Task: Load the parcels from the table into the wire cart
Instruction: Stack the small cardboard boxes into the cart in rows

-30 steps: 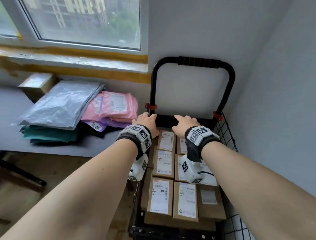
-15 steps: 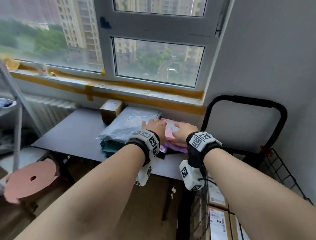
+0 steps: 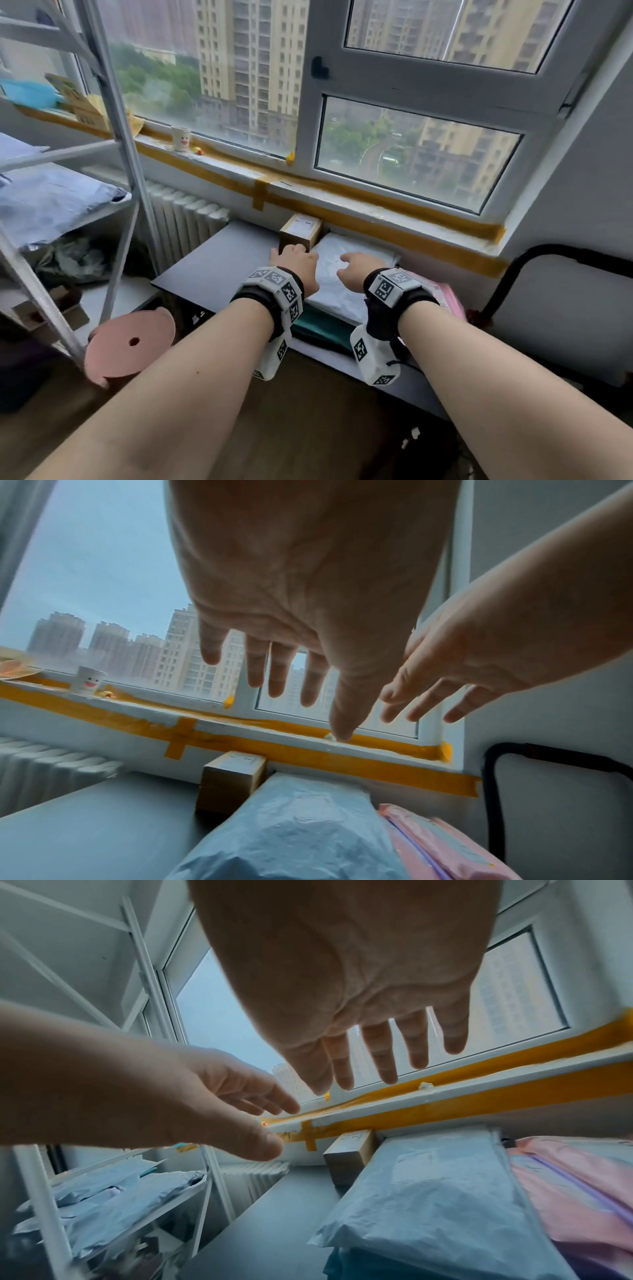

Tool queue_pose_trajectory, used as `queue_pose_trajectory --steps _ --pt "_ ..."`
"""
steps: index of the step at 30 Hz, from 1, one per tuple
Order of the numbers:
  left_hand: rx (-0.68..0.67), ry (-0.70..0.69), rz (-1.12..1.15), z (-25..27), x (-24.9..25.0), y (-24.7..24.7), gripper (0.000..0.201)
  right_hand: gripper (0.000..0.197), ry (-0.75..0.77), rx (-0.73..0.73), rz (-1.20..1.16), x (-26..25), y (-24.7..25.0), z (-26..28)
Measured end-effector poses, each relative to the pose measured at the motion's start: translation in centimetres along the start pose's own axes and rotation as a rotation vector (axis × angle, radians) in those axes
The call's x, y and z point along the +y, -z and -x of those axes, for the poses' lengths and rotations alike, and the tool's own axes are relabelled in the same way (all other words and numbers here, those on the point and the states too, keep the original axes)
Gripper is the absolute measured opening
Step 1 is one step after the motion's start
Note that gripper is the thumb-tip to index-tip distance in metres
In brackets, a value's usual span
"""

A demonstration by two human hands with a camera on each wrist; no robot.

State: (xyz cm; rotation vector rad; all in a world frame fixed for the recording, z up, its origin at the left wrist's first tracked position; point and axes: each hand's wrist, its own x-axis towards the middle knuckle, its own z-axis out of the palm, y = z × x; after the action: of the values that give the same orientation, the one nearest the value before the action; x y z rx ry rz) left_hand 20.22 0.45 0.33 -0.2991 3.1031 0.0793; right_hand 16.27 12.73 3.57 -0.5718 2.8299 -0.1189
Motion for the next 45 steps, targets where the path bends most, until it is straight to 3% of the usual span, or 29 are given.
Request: queue_pose_trajectory --steps 6,13,21,29,37,45 --pt "-0.052 0.063 -0.041 -5.6 -5.4 -1.3 0.047 0.046 0.047 -0.037 -0.015 -2.9 -0.3 -7.6" --pt "-0.148 0.063 -0.105 -17.2 -9.7 -1.2 0.052 0.041 0.04 -0.064 -0.091 -3.5 1.2 -20.1" --pt "-0.192 0.041 -0.08 -28.7 -11.9 -2.6 0.036 0.035 0.002 -0.132 -0.06 -2.4 1.4 -32.0" --pt "-0.223 -0.022 -0.046 -35.7 -15.1 -5.1 0.047 0.024 -0.095 -0.198 -0.104 -3.0 -1.1 -39.0" --pt "-0.271 -0.101 0.01 -41.4 -17.4 -7.8 0.05 0.052 -0.322 -0.219 -0.279 -4.0 -3.1 -44.1" --pt "-0.417 -0.078 0.122 -44.4 -18.2 -11.0 0.064 0.048 -0.486 -0.188 -0.386 -4.0 -5.1 -46.9"
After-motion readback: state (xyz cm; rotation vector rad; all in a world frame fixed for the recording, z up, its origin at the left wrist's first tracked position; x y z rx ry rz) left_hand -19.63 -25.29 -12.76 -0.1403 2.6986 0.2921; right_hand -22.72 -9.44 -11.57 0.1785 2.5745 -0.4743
